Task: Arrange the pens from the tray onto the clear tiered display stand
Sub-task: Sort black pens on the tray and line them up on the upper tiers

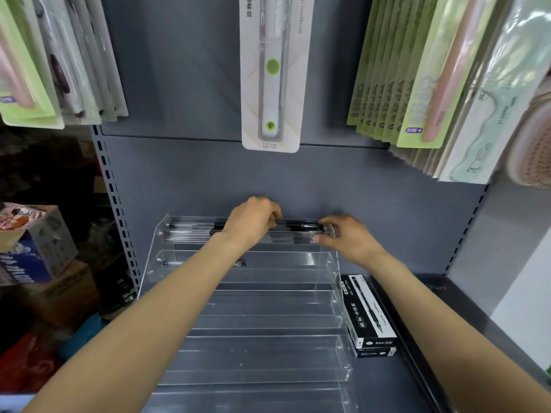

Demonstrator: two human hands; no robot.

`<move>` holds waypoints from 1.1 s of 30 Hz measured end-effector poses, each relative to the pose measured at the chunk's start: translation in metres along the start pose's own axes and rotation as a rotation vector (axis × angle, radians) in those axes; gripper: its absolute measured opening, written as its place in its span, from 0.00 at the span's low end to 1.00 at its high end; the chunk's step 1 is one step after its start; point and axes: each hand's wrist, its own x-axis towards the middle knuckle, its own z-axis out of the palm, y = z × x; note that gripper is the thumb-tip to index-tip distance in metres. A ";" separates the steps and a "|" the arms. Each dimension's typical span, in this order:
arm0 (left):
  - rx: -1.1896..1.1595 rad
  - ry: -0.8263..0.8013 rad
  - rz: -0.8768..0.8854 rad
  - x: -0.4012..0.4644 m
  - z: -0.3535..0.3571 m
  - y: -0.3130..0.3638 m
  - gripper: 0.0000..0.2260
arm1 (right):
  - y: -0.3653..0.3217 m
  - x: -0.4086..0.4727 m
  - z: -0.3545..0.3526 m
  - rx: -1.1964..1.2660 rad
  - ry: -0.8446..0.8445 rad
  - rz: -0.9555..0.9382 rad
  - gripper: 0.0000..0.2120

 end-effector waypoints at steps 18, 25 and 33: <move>0.080 0.036 0.095 0.007 0.006 0.003 0.08 | 0.004 0.002 0.000 0.077 0.047 0.000 0.15; 0.053 -0.040 0.144 0.002 -0.001 -0.008 0.12 | 0.001 -0.002 0.000 -0.063 0.119 -0.078 0.19; 0.051 -0.172 0.131 -0.004 -0.002 -0.017 0.19 | -0.002 -0.005 0.002 -0.144 0.063 -0.082 0.17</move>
